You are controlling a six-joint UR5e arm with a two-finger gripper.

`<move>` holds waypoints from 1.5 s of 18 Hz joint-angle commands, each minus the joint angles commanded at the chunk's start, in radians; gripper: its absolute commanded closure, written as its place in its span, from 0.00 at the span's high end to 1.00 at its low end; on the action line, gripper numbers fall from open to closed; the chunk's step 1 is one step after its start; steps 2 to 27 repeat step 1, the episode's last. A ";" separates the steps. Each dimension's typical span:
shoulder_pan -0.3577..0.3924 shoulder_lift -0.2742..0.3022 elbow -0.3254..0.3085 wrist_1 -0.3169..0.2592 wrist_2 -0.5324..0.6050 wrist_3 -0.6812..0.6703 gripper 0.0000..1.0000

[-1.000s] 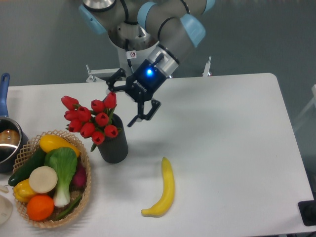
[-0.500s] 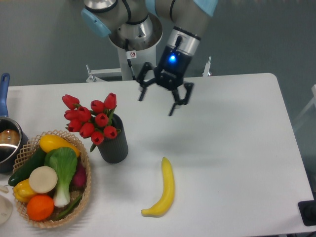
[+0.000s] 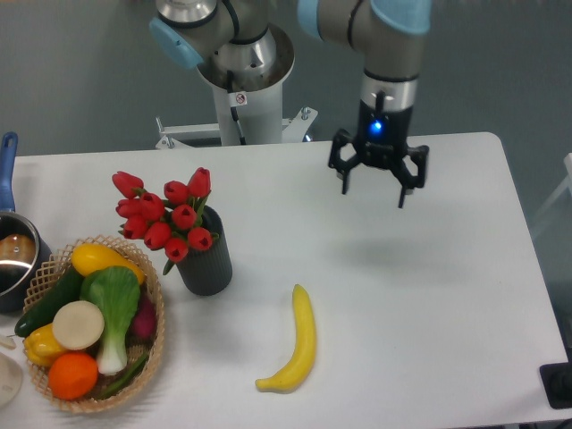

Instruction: Insert the flowers into the vase

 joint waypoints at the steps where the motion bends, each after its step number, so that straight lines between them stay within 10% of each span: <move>1: -0.008 -0.011 0.011 -0.009 0.020 -0.002 1.00; 27: -0.008 -0.011 0.011 -0.009 0.020 -0.002 1.00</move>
